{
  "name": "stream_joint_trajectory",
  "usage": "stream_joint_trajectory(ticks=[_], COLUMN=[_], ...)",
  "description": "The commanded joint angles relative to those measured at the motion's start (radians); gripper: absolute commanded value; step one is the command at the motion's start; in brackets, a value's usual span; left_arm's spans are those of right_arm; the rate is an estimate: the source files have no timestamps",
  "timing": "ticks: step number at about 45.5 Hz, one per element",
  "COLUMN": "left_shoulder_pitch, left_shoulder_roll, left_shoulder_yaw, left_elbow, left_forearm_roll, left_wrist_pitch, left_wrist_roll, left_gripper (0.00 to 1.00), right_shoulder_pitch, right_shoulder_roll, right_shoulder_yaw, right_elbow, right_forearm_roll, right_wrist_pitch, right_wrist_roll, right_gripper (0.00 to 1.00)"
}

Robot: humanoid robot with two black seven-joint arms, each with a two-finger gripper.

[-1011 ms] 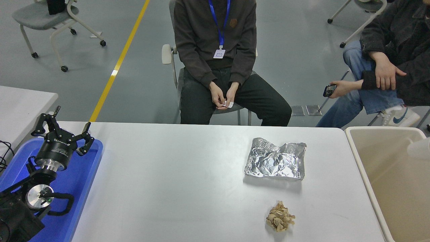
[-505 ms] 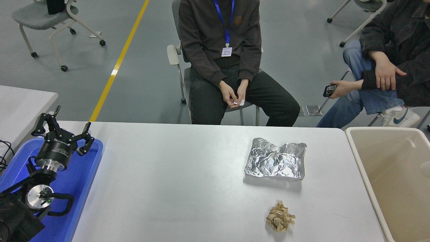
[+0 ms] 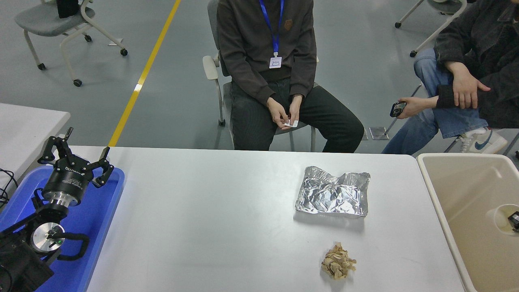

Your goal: Clean the table surface

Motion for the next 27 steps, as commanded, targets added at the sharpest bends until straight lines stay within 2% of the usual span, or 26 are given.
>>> stream_joint_trajectory(ticks=[1,15,16,18,19,27], left_shoulder_pitch=[0.0,0.0,0.0,0.0,0.0,0.0], left_shoulder_roll=[0.0,0.0,0.0,0.0,0.0,0.0], left_shoulder_yaw=[0.0,0.0,0.0,0.0,0.0,0.0], left_elbow=[-0.001,0.001,-0.001,-0.001,0.001,0.001], left_forearm_roll=[0.0,0.0,0.0,0.0,0.0,0.0], left_wrist_pitch=[-0.001,0.0,0.0,-0.001,0.0,0.0], left_wrist_roll=[0.0,0.0,0.0,0.0,0.0,0.0], left_gripper=[1.0,1.0,1.0,1.0,1.0,1.0], right_shoulder_pitch=[-0.009,-0.003,0.0,0.006,0.006,0.007], right_shoulder_roll=[0.025,0.023,0.02,0.019,0.02,0.023], right_shoulder_yaw=[-0.003,0.0,0.003,0.005,0.005,0.006], right_elbow=[-0.003,-0.003,-0.005,-0.015,-0.021,-0.035], right_forearm_roll=[0.02,0.035,0.035,0.036,0.036,0.075], right_wrist_pitch=[-0.057,-0.06,-0.062,-0.062,-0.062,-0.059], right_wrist_roll=[-0.015,-0.013,-0.013,-0.013,-0.013,-0.013], right_gripper=[0.0,0.0,0.19,0.81,1.0,1.0])
